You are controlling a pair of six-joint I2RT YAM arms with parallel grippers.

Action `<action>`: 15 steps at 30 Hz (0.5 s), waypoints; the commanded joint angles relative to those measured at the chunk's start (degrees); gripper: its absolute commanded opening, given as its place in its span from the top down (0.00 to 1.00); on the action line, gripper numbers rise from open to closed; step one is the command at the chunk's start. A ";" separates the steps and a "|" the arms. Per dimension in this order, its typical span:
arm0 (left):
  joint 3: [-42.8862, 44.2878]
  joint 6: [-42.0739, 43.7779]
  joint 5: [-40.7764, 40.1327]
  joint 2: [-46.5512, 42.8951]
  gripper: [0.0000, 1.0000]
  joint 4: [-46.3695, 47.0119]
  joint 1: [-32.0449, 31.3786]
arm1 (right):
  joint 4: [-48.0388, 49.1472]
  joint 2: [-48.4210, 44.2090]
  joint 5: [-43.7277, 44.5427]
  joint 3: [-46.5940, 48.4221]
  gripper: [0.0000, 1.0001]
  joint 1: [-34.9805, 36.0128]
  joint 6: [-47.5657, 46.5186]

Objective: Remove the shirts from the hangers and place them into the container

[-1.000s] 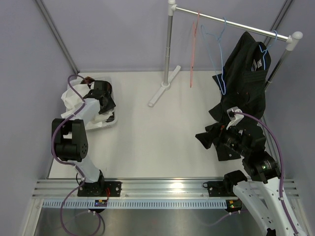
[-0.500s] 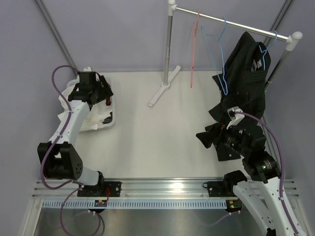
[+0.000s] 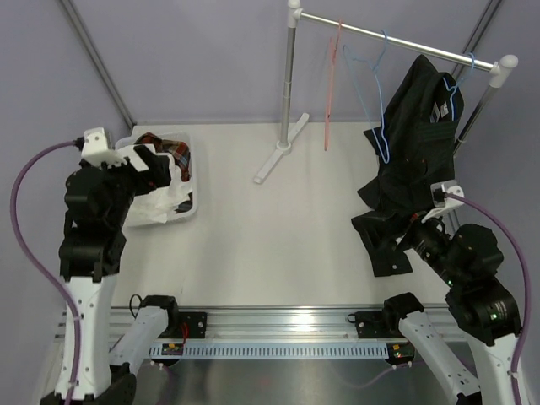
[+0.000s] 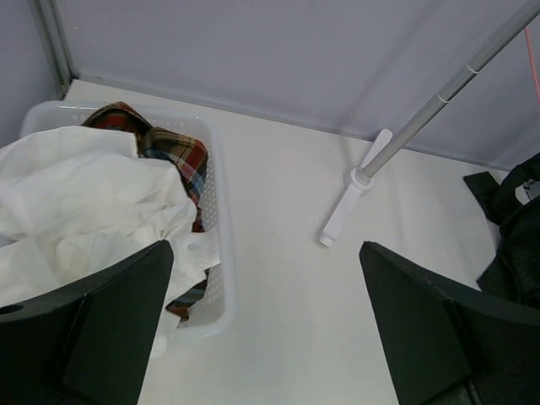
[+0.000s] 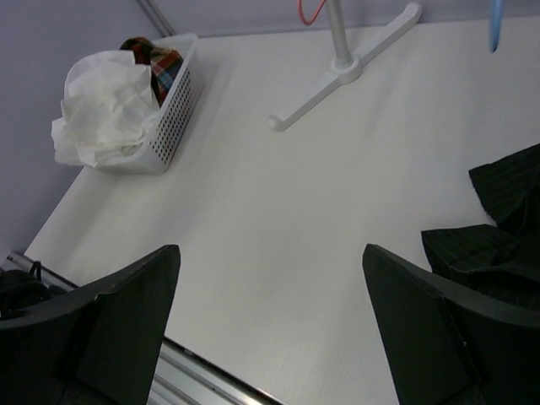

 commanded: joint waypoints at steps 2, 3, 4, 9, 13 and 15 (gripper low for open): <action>-7.85 7.65 -9.83 -12.42 0.01 -2.28 -0.04 | -6.38 -2.04 9.95 7.43 0.00 -0.14 -3.24; -9.17 8.26 -11.06 -14.97 0.01 -2.37 -0.04 | -7.00 -2.65 12.23 8.23 0.01 -0.14 -3.68; -10.31 8.44 -12.99 -19.61 0.01 -3.06 -0.04 | -8.05 -2.83 14.17 8.93 0.01 -0.14 -4.12; -13.49 8.97 -17.57 -29.31 0.01 -8.16 -1.10 | -8.85 -5.99 20.85 10.78 0.01 -0.14 -7.20; -11.73 8.53 -20.39 -34.32 0.01 -13.86 -2.85 | -7.10 -9.68 22.62 8.86 0.01 -0.14 -9.13; -10.60 8.44 -20.74 -36.61 0.01 -15.45 -3.47 | -6.30 -12.41 23.67 7.10 0.00 -0.14 -9.31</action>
